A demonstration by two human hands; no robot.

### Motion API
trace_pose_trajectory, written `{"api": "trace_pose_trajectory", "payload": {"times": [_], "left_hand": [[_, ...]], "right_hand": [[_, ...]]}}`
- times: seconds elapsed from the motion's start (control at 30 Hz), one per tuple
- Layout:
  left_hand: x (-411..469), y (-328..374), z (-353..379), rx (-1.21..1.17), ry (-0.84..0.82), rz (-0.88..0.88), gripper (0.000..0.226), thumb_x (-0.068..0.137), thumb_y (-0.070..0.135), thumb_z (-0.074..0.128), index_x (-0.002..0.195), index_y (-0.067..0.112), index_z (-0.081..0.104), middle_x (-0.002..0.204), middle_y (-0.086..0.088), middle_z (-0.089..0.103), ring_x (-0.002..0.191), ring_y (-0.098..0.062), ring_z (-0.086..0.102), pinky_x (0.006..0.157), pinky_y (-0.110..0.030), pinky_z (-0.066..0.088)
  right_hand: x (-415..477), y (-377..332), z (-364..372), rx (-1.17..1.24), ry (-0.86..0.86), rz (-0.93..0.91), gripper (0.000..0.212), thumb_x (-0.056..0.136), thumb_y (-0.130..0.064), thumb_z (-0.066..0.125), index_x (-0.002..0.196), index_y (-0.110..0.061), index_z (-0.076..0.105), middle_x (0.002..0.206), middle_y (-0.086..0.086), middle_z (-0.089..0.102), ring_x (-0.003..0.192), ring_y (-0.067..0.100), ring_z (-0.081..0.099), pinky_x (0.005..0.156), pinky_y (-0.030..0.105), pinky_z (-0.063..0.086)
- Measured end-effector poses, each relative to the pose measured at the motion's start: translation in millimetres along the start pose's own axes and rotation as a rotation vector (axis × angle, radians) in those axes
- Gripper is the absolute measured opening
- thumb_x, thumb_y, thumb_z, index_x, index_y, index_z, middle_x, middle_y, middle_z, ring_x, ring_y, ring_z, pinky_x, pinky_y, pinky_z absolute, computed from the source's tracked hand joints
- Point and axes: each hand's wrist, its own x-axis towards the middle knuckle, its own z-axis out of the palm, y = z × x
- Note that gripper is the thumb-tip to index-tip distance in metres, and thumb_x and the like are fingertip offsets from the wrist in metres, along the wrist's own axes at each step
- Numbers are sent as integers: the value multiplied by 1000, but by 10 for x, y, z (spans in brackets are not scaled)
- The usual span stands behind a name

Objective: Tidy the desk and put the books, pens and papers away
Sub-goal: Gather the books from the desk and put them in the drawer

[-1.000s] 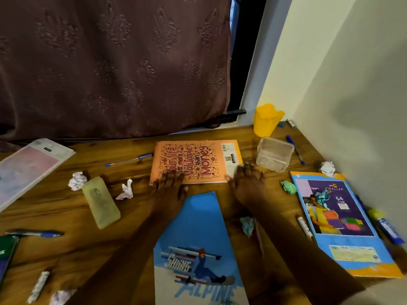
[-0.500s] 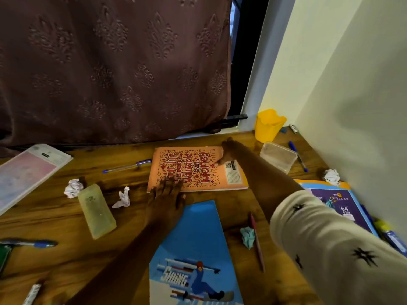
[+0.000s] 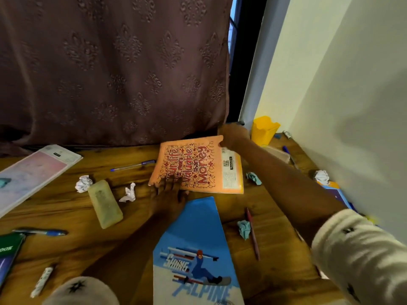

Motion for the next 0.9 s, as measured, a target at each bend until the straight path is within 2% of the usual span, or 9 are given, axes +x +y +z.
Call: {"api": "trace_pose_trajectory", "payload": {"times": [0.07, 0.17, 0.23, 0.33, 0.43, 0.53, 0.7, 0.8, 0.9], "left_hand": [[-23, 11, -76, -123, 26, 37, 67, 85, 63, 8, 146, 39, 24, 157, 3, 21, 146, -24, 14, 115, -57, -2], [-391, 108, -409, -603, 156, 98, 43, 93, 51, 31, 136, 54, 32, 149, 9, 35, 139, -25, 33, 110, -61, 26], [-855, 280, -799, -953, 257, 125, 49, 94, 57, 34, 141, 44, 33, 145, 9, 45, 133, -26, 42, 105, -46, 40], [-1563, 420, -1101, -1310, 350, 40, 52, 92, 56, 39, 138, 34, 44, 139, 17, 49, 129, -2, 45, 102, -20, 43], [-2039, 217, -859, -1410, 363, -235, 35, 94, 43, 45, 127, 41, 54, 133, 17, 54, 123, -3, 51, 98, -23, 41], [-2298, 3, -475, -1079, 252, -263, 30, 99, 24, 40, 126, 35, 47, 136, 10, 46, 130, -11, 42, 95, -5, 31], [-2335, -147, -307, -744, 115, -167, 52, 90, 47, 52, 137, 26, 43, 143, 0, 42, 133, -16, 37, 107, -32, 33], [-2322, -127, -293, -601, 104, -92, 69, 87, 52, 56, 145, 19, 37, 147, -4, 39, 134, -22, 37, 103, -26, 30], [-2324, -89, -233, -523, 67, -88, 70, 90, 43, 56, 149, 23, 23, 153, -7, 31, 135, -26, 37, 105, -33, 36]], "right_hand": [[-328, -28, -353, 180, 85, -41, 28, 81, -27, 69, 108, -19, 66, 110, 7, 67, 103, 27, 62, 82, 34, 48], [-1113, -158, -680, 393, 374, -130, 22, 81, -31, 68, 102, -23, 69, 98, 3, 72, 90, 23, 66, 72, 30, 46], [-1741, -304, -758, 411, 673, -159, 15, 82, -30, 64, 93, -22, 68, 84, 3, 72, 75, 23, 66, 60, 26, 41], [-2604, -561, -618, 248, 980, -189, 9, 83, -21, 61, 89, -20, 55, 70, 3, 65, 70, 19, 53, 54, 24, 31], [-3156, -869, -100, 128, 823, -315, 16, 84, -22, 49, 100, -21, 50, 82, -2, 69, 75, 16, 62, 61, 21, 44], [-3481, -1243, 617, 216, 488, -337, 22, 77, -26, 53, 98, -27, 59, 85, -6, 68, 77, 16, 66, 60, 23, 51], [-3739, -1541, 1052, 304, -24, -341, 37, 63, -49, 63, 95, -31, 68, 84, -11, 61, 69, 10, 62, 47, 21, 49], [-3660, -1375, 986, 455, -97, -338, 46, 82, -60, 38, 106, -29, 62, 105, -7, 61, 96, 13, 58, 79, 32, 51], [-3513, -1063, 999, 521, -23, -101, 46, 91, -57, 36, 127, -32, 50, 132, -9, 50, 124, 12, 41, 105, 34, 34]]}}
